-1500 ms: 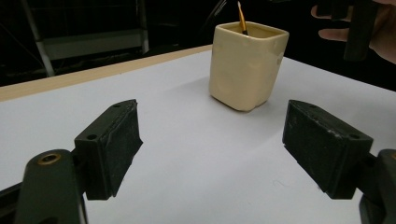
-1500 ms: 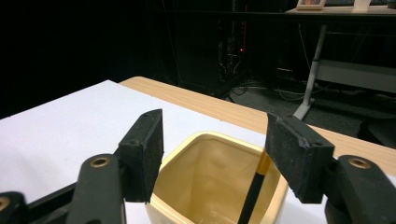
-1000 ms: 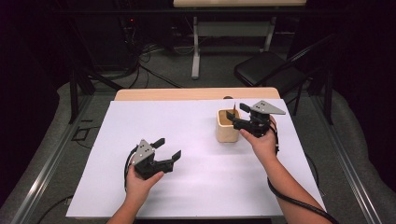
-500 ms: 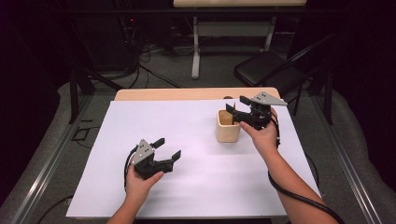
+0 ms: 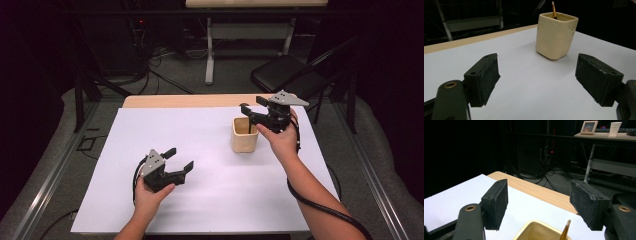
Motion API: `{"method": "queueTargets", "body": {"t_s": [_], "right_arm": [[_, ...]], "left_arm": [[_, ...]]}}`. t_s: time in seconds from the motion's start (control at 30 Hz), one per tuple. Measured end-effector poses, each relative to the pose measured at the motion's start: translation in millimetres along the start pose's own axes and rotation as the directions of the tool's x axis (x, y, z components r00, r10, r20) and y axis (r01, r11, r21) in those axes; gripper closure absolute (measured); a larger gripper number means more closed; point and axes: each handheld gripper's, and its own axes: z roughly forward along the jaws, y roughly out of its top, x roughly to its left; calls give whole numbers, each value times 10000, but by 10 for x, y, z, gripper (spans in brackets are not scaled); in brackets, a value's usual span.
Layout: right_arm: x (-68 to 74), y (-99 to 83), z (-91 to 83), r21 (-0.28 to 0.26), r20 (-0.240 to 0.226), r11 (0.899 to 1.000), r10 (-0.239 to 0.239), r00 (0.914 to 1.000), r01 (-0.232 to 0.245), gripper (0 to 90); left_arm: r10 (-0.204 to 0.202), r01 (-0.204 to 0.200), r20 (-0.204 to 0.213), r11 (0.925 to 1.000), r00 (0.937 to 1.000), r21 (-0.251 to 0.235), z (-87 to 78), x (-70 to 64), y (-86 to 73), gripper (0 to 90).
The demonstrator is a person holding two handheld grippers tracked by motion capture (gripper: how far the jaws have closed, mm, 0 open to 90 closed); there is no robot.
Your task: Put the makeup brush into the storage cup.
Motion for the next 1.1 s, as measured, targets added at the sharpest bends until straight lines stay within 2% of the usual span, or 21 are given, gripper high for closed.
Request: {"method": "queueTargets", "body": {"t_s": [0.63,1.1], "right_arm": [[54,140,-64,21,-142,10000,-2,9999,2,311],[125,197,-198,119,-420,9997,-207,9989,212,312]], "left_arm": [[25,-25,29,10000,10000,-42,-8,-13,5,192],[-33,33,66,10000,10000,-3,-6,-12,4,193]]}}
